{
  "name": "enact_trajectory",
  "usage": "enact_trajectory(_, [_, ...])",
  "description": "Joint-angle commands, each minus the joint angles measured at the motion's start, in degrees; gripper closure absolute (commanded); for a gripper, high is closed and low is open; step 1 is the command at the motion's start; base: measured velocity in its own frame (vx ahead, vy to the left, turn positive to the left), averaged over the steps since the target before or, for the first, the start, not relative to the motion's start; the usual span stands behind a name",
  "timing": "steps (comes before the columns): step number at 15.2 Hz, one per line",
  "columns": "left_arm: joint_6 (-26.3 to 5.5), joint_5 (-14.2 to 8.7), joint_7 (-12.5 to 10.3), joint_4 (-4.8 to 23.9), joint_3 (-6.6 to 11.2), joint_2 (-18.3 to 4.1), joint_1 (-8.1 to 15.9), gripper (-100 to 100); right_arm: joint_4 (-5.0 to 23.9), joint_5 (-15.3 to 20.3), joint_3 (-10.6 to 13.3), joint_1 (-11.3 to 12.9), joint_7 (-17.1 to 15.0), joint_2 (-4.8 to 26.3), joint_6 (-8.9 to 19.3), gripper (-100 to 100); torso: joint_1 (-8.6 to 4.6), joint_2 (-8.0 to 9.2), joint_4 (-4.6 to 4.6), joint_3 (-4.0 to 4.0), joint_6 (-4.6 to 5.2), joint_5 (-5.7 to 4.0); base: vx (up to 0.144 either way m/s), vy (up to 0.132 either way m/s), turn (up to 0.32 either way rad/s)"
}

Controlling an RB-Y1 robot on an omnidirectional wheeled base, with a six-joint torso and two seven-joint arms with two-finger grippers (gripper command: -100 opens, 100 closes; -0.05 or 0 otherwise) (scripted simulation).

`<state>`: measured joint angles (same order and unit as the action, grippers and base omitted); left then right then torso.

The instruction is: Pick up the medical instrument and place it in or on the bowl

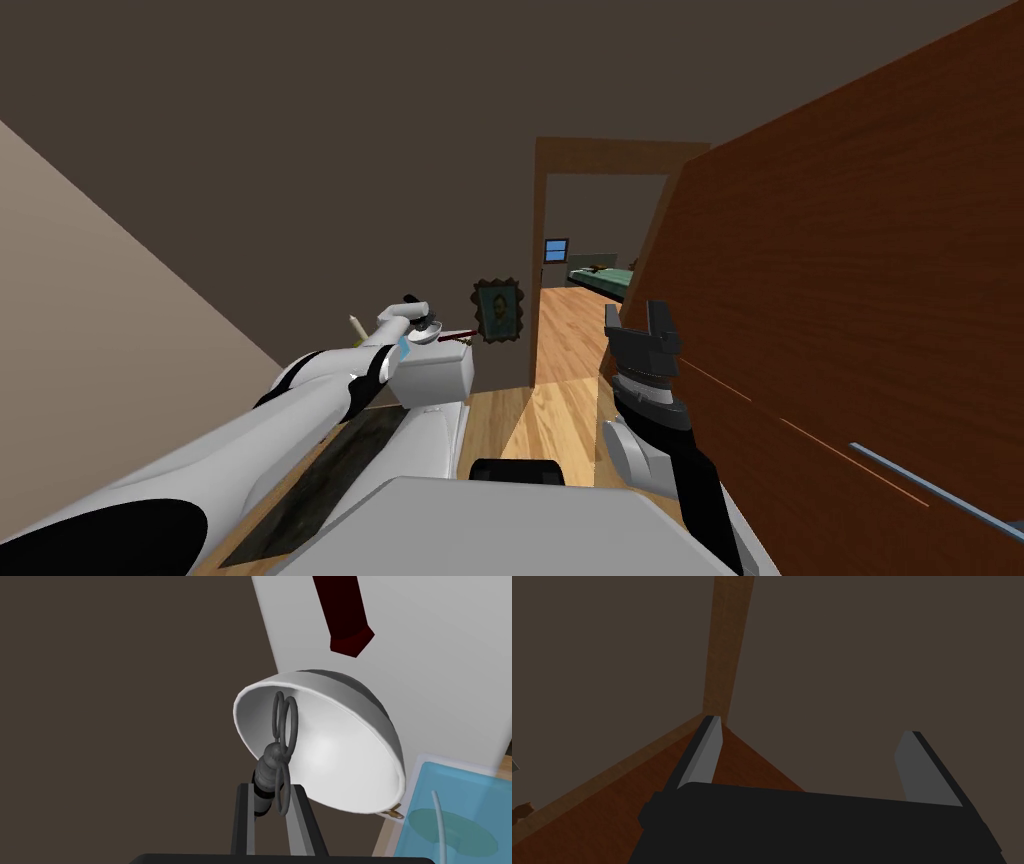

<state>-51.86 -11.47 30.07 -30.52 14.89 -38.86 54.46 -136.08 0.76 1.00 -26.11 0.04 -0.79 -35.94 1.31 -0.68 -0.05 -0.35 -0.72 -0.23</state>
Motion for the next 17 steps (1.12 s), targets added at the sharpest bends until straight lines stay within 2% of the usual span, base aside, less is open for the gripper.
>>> enact_trajectory(1, [-2.9,0.7,0.5,-0.2,0.20,-0.1,0.7,100,0.0,0.0,0.0,0.0,0.0,0.0,0.0,0,0.00,0.00,0.00,0.00,0.00,0.00,0.020,0.052,-0.057])
enact_trajectory(2, [-3.2,0.7,0.5,-0.2,0.20,-0.1,0.7,100,0.0,0.0,0.0,0.0,0.0,0.0,0.0,0,0.02,-0.01,0.01,0.00,0.02,-0.01,0.021,0.050,-0.050])
enact_trajectory(4, [-6.1,1.4,1.2,0.3,0.39,-0.3,1.9,100,0.0,0.0,0.0,0.0,0.0,0.0,0.0,0,0.00,-0.02,0.00,-0.01,0.02,-0.01,0.024,0.052,-0.056])
enact_trajectory(7, [-7.7,1.8,1.6,0.6,0.47,-0.4,2.5,100,0.0,0.0,0.0,0.0,0.0,0.0,0.0,0,0.02,-0.02,0.00,-0.01,0.00,0.00,0.018,0.051,-0.038])
enact_trajectory(8, [-6.8,1.6,1.4,0.4,0.43,-0.3,2.1,100,0.0,0.0,0.0,0.0,0.0,0.0,0.0,0,0.02,-0.01,0.00,0.00,0.00,0.00,0.011,0.029,-0.016])
enact_trajectory(9, [-7.0,1.6,1.4,0.6,0.43,-0.3,2.2,-100,0.0,0.0,0.0,0.0,0.0,0.0,0.0,0,-0.03,0.00,0.00,0.00,-0.01,0.00,0.004,0.011,-0.002])
enact_trajectory(13, [-7.0,1.6,1.5,0.6,0.43,-0.3,2.2,-100,0.0,0.0,0.0,0.0,0.0,0.0,0.0,0,-0.16,0.05,0.01,0.03,0.00,-0.04,0.000,0.001,0.000])
enact_trajectory(14, [-7.7,0.3,-0.6,0.7,-2.28,-1.4,3.0,-100,0.0,0.0,0.0,0.0,0.0,0.0,0.0,0,-0.17,0.05,0.01,0.03,0.00,-0.04,-0.035,0.028,-0.171])
enact_trajectory(15, [-7.7,0.3,-0.6,0.7,-2.28,-1.4,3.0,-100,0.0,0.0,0.0,0.0,0.0,0.0,0.0,0,-0.12,0.13,0.03,0.07,0.06,-0.05,-0.061,0.063,-0.203])
enact_trajectory(16, [-8.3,-1.1,-2.6,0.9,-4.31,-2.5,3.7,-100,0.0,0.0,0.0,0.0,0.0,0.0,0.0,0,-0.03,0.22,0.05,0.13,0.04,-0.02,-0.088,0.086,-0.255])
enact_trajectory(17, [-8.3,-1.1,-2.7,0.9,-5.00,-2.5,3.7,-100,0.0,0.0,0.0,0.0,0.0,0.0,0.0,0,0.07,0.34,0.08,0.19,0.06,0.00,-0.099,0.086,-0.203])
